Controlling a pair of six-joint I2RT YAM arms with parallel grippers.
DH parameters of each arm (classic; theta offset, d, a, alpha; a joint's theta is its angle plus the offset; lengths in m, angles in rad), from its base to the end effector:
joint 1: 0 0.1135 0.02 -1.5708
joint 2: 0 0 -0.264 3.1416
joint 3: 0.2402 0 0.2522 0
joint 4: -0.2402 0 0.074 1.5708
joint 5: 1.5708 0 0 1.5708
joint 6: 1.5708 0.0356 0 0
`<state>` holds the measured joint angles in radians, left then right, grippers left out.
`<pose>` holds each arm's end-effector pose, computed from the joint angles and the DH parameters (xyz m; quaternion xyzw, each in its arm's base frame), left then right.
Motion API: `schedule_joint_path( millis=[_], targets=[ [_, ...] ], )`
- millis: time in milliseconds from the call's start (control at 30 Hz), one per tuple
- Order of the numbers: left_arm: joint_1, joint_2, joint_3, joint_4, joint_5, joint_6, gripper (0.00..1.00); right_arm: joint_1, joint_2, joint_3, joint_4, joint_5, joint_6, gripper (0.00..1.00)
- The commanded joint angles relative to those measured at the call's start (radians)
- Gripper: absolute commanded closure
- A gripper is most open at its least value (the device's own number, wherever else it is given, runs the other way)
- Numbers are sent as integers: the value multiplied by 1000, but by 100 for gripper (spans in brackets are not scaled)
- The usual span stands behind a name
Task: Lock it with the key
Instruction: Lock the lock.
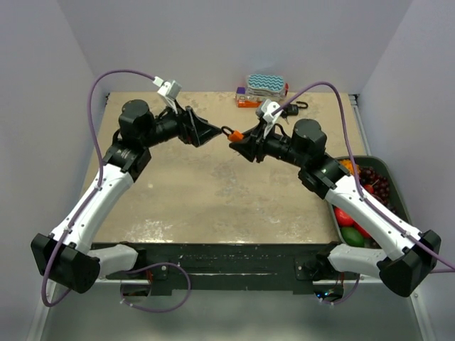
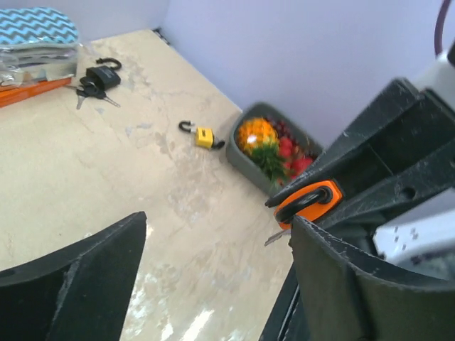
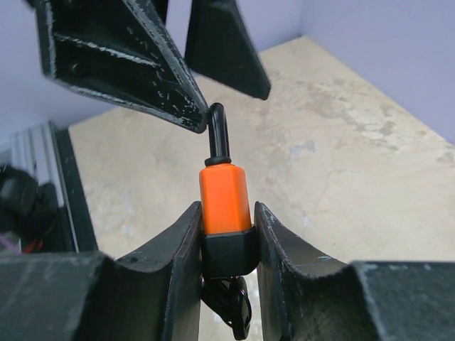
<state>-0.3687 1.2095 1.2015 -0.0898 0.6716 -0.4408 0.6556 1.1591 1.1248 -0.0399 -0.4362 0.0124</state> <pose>0.2471 -0.1192 0.4085 0.1960 0.7070 -0.4741 0.4868 0.2026 0.1748 0.3991 -0.3658 0.6323 0.3676 0.5756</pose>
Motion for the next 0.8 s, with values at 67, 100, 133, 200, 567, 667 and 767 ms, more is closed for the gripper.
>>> schedule_joint_path(
  millis=[67, 100, 133, 200, 567, 667, 767],
  targets=[
    [20, 8, -14, 194, -171, -420, 7, 15, 28, -2, 323, 158, 178, 100],
    [20, 19, 3, 191, -175, -459, 5, 15, 45, -2, 336, 166, 195, 100],
    [19, 30, 9, 191, -175, -479, 5, 15, 53, 4, 344, 172, 195, 100],
    [19, 50, 20, 203, -165, -518, 4, 16, 66, 10, 363, 197, 198, 100],
    [-6, 48, -29, 229, -162, -561, 4, 22, 122, 24, 402, 238, 208, 100],
    [-21, 50, -52, 243, -174, -567, 4, 29, 140, 32, 406, 238, 210, 100],
    [-39, 61, -45, 239, -205, -538, 5, 35, 157, 46, 410, 244, 207, 100]
  ],
)
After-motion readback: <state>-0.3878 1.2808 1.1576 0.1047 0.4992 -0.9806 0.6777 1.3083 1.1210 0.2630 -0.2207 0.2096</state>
